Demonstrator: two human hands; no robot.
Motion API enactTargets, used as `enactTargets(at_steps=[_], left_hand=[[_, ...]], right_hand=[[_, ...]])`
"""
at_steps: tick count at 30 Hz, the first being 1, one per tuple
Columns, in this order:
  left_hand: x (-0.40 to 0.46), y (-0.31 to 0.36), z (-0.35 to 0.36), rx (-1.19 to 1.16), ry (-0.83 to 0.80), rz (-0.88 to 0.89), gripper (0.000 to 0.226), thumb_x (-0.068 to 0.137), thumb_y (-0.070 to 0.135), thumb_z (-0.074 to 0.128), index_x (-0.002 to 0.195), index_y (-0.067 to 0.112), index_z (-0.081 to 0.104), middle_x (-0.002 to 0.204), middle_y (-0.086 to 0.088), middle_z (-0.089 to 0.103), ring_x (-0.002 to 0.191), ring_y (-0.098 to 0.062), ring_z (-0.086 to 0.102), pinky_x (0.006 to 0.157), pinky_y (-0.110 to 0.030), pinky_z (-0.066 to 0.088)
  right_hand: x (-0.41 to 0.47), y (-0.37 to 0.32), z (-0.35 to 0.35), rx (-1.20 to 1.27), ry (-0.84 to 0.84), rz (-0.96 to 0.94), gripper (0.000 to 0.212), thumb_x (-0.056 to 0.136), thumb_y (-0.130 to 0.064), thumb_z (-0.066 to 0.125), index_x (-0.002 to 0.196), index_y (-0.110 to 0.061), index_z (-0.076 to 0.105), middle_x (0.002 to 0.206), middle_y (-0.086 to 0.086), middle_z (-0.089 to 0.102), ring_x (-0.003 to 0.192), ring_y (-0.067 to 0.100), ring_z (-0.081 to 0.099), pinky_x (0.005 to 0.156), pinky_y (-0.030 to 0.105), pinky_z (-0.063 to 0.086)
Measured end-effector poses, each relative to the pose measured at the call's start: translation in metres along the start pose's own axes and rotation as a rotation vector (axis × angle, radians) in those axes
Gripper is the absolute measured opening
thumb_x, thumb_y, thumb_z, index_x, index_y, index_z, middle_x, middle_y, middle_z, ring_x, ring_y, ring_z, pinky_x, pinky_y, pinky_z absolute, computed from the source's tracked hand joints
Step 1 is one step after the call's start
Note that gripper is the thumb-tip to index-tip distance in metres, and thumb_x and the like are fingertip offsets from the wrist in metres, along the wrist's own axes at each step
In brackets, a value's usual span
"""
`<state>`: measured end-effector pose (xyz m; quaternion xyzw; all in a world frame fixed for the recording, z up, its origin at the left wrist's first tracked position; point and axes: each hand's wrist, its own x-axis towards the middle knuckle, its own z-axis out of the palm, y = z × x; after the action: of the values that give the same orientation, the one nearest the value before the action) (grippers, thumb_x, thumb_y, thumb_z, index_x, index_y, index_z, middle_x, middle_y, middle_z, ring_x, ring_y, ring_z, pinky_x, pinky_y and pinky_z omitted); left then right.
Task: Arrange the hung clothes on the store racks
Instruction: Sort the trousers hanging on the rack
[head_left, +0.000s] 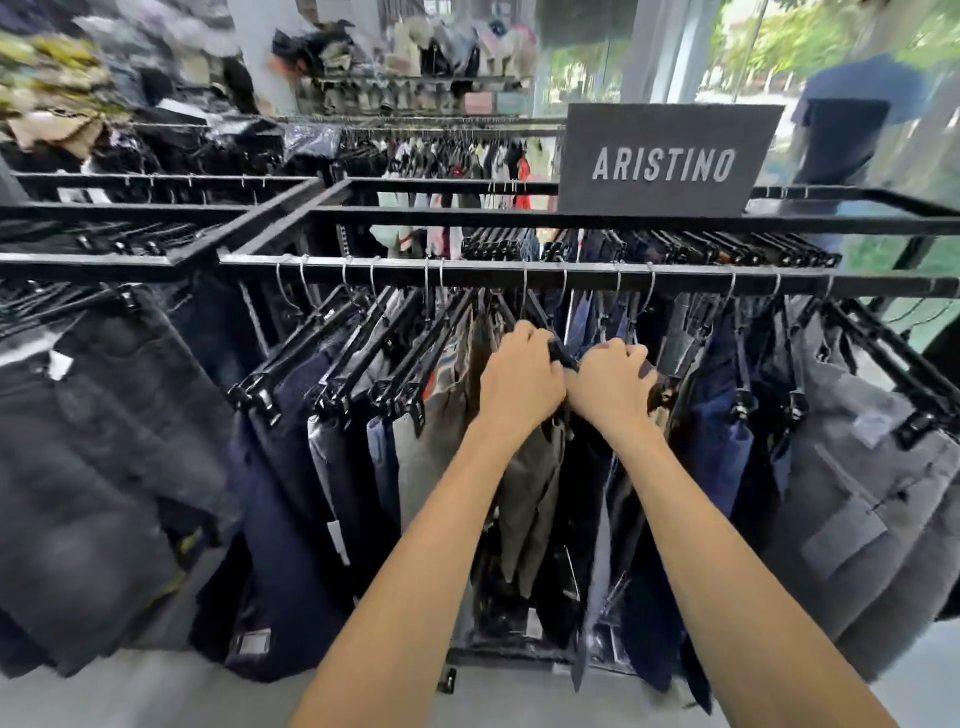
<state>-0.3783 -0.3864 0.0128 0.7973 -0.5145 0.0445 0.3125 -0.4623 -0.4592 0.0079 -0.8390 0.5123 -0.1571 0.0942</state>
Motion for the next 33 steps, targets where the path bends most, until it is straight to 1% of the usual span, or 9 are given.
enactTargets(at_steps=[3,5,7,12,17,22,24,29,33], left_hand=[[0.001,0.01,-0.003,0.071,-0.001,0.016,0.037,0.094,0.019,0.051,0.13,0.01,0.047,0.126,-0.009,0.047,0.109,-0.029,0.057,0.082,-0.037,0.046],[0.004,0.021,-0.005,0.161,0.049,0.026,0.049,0.093,0.018,0.053,0.138,0.005,0.037,0.129,-0.012,0.046,0.109,-0.029,0.058,0.082,-0.035,0.046],[0.01,0.032,-0.003,0.183,0.127,0.023,0.061,0.093,0.017,0.054,0.145,0.0,0.027,0.132,-0.013,0.045,0.113,-0.028,0.055,0.086,-0.034,0.046],[0.03,0.065,0.02,0.073,0.171,0.144,0.03,0.092,0.016,0.05,0.118,0.004,0.059,0.124,-0.011,0.053,0.112,-0.03,0.053,0.095,-0.038,0.041],[0.036,0.103,0.053,-0.012,0.131,0.361,0.025,0.089,0.023,0.05,0.105,0.017,0.069,0.106,0.001,0.065,0.107,-0.021,0.055,0.115,-0.043,0.026],[0.012,0.179,0.081,-0.101,-0.024,0.446,0.018,0.09,0.03,0.051,0.093,0.017,0.062,0.091,0.001,0.067,0.089,-0.024,0.058,0.081,-0.035,0.036],[0.0,0.22,0.102,-0.063,-0.041,0.472,0.02,0.092,0.032,0.05,0.09,0.015,0.06,0.084,-0.001,0.067,0.081,-0.026,0.059,0.071,-0.032,0.029],[-0.018,0.332,0.158,-0.022,-0.131,0.519,0.027,0.093,0.042,0.043,0.088,0.018,0.055,0.072,0.004,0.062,0.068,-0.022,0.057,0.062,-0.033,0.035],[-0.026,0.427,0.192,-0.008,-0.198,0.549,0.031,0.096,0.042,0.038,0.096,0.016,0.055,0.075,0.002,0.063,0.068,-0.022,0.056,0.062,-0.033,0.035]], right_hand=[[-0.003,0.008,-0.009,0.239,0.101,-0.046,0.033,0.098,-0.028,0.052,0.096,-0.002,0.072,0.105,0.018,0.065,0.112,0.039,0.056,0.097,0.044,0.044],[-0.011,0.02,-0.025,0.335,0.063,-0.105,0.029,0.098,-0.022,0.055,0.089,-0.004,0.075,0.085,0.014,0.068,0.089,0.03,0.062,0.074,0.032,0.043],[-0.022,0.04,-0.045,0.434,-0.016,-0.119,0.027,0.097,-0.023,0.058,0.086,-0.01,0.078,0.076,0.011,0.068,0.076,0.023,0.058,0.064,0.031,0.037],[-0.039,0.115,-0.093,0.61,-0.145,-0.152,0.019,0.095,-0.026,0.064,0.087,-0.022,0.081,0.068,-0.012,0.067,0.063,0.01,0.051,0.057,0.024,0.041],[-0.039,0.193,-0.137,0.531,-0.212,-0.135,0.016,0.094,-0.033,0.067,0.097,-0.026,0.081,0.097,-0.006,0.077,0.095,0.015,0.07,0.087,0.039,0.054],[-0.052,0.291,-0.178,0.567,-0.278,-0.03,0.01,0.091,-0.028,0.071,0.09,-0.025,0.08,0.078,-0.014,0.075,0.071,-0.01,0.064,0.063,0.003,0.04],[-0.057,0.337,-0.188,0.569,-0.297,0.008,0.014,0.09,-0.029,0.071,0.094,-0.02,0.081,0.083,-0.01,0.077,0.075,-0.007,0.066,0.065,0.003,0.042],[-0.073,0.454,-0.224,0.563,-0.335,0.125,0.021,0.088,-0.03,0.071,0.103,-0.019,0.08,0.102,0.0,0.077,0.105,0.012,0.07,0.097,0.027,0.047],[-0.085,0.536,-0.267,0.572,-0.306,0.194,0.017,0.087,-0.028,0.071,0.098,-0.021,0.082,0.1,0.004,0.078,0.087,0.005,0.071,0.071,0.011,0.047]])
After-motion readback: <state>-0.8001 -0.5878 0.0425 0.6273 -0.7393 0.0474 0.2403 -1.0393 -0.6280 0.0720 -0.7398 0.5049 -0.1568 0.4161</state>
